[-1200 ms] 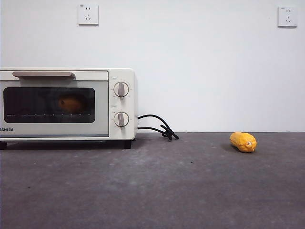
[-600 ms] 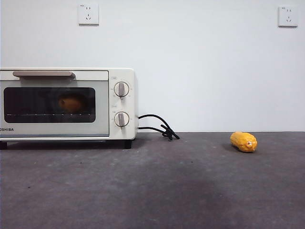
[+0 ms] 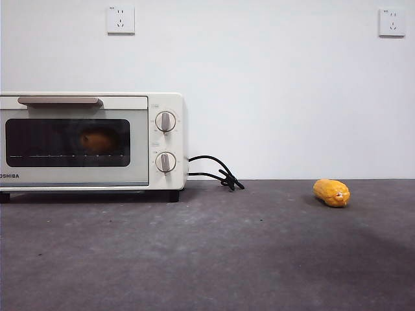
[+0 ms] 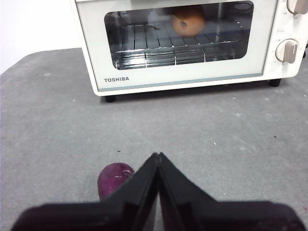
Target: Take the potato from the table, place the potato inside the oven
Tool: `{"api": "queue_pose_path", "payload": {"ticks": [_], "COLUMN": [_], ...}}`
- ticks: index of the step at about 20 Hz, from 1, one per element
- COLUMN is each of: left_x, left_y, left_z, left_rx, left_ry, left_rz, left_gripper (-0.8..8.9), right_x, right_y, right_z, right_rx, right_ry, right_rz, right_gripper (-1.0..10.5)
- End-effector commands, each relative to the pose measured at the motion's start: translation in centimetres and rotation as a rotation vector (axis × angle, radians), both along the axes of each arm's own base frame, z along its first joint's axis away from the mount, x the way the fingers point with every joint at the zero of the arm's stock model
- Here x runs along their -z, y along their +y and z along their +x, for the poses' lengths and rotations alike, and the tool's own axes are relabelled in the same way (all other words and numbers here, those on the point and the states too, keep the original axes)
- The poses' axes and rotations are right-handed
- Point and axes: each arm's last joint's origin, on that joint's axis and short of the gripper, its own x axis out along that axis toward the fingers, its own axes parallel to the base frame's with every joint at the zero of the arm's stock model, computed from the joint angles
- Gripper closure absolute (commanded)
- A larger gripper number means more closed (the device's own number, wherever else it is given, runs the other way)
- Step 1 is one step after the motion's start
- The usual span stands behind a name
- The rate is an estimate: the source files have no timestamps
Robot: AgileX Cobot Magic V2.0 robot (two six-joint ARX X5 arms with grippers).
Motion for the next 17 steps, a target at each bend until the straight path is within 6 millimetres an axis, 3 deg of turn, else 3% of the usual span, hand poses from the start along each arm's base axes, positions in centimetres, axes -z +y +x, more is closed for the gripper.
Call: {"api": "queue_pose_path", "payload": {"ticks": [1,9,13,17], "left_x": [0.3,0.3,0.3,0.4], "left_y": [0.0,0.0,0.0,0.0], "left_z": [0.1,0.1,0.1,0.1], "left_rx": [-0.003,-0.003,-0.003,-0.002], "left_ry": [0.002,0.010,0.011,0.018], "left_rz": [-0.010,-0.010,-0.010,-0.010], "left_gripper": [8.18,8.18,8.18,8.18], "right_x": [1.0,2.0,4.0,4.2], "right_y": [0.1,0.7,0.8,0.8], "right_z": [-0.2,-0.6,-0.2,-0.3], "right_rx": [-0.019,-0.053,-0.067,-0.064], "right_ry": [0.062,0.117,0.177,0.194], "right_rz": [-0.074,-0.076,-0.065,-0.062], "right_gripper": [9.5,9.5,9.5,9.5]}}
